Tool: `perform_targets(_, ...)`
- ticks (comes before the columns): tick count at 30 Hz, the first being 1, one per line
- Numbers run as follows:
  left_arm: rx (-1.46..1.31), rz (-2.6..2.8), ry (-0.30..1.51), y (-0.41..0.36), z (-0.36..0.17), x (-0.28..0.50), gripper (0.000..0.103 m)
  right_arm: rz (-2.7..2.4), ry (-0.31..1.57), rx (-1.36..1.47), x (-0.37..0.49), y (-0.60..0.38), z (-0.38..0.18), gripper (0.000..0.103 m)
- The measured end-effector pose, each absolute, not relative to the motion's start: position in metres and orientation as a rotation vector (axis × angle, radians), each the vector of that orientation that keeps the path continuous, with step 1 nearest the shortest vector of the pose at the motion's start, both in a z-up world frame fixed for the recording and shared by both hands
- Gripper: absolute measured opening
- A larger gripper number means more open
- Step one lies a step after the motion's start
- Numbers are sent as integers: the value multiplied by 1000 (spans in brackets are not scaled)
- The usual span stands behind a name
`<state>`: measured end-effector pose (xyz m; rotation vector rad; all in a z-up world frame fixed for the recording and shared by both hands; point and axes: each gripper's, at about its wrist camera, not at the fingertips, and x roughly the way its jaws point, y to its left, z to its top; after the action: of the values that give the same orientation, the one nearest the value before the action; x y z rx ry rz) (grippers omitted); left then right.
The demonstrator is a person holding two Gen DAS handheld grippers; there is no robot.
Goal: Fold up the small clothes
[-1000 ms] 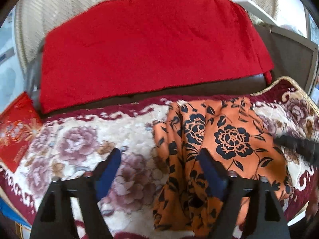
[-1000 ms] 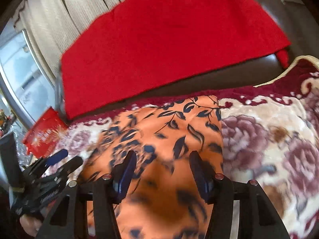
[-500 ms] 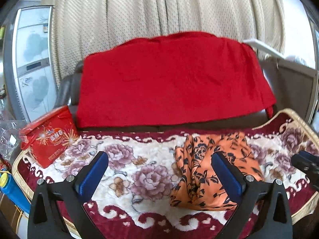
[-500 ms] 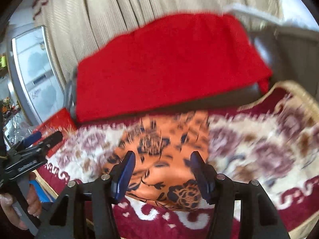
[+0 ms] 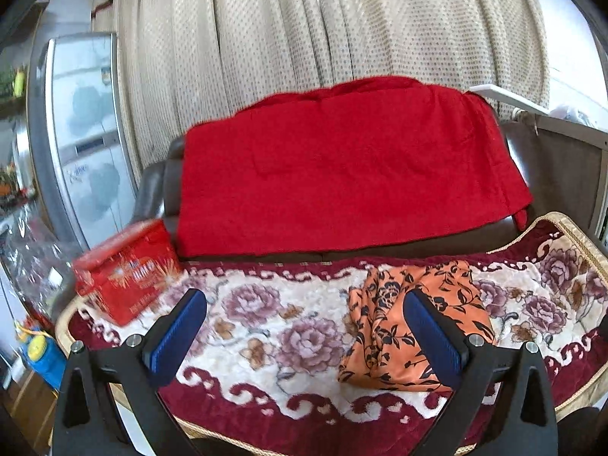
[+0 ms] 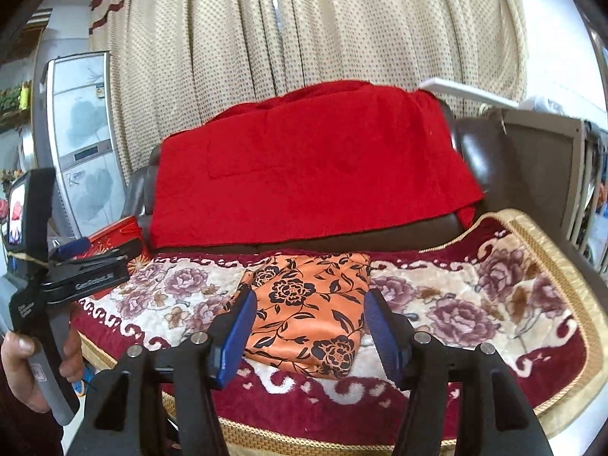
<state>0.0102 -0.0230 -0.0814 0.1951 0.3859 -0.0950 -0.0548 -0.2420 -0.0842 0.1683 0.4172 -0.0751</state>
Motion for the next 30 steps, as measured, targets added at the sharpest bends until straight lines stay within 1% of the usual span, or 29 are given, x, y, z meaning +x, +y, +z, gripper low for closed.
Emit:
perform_targets(2, 200, -115, 367, -23, -74, 0, 103, -71, 401, 156, -62, -237, -80, 69)
perform_targets(3, 204, -122, 361, -23, -71, -3, 103, -71, 399, 157, -64, -235, -79, 70)
perform_targets(11, 190, -151, 321, -17, -52, -22, 103, -70, 437, 177, -63, -227, -83, 70)
perform_targets(20, 146, -170, 303, -4, -37, -40, 103, -62, 400, 156, -72, -214, -68, 70)
perform_targets(30, 121, -143, 257, 17, -27, -57, 103, -49, 404, 130, -68, -192, -62, 70)
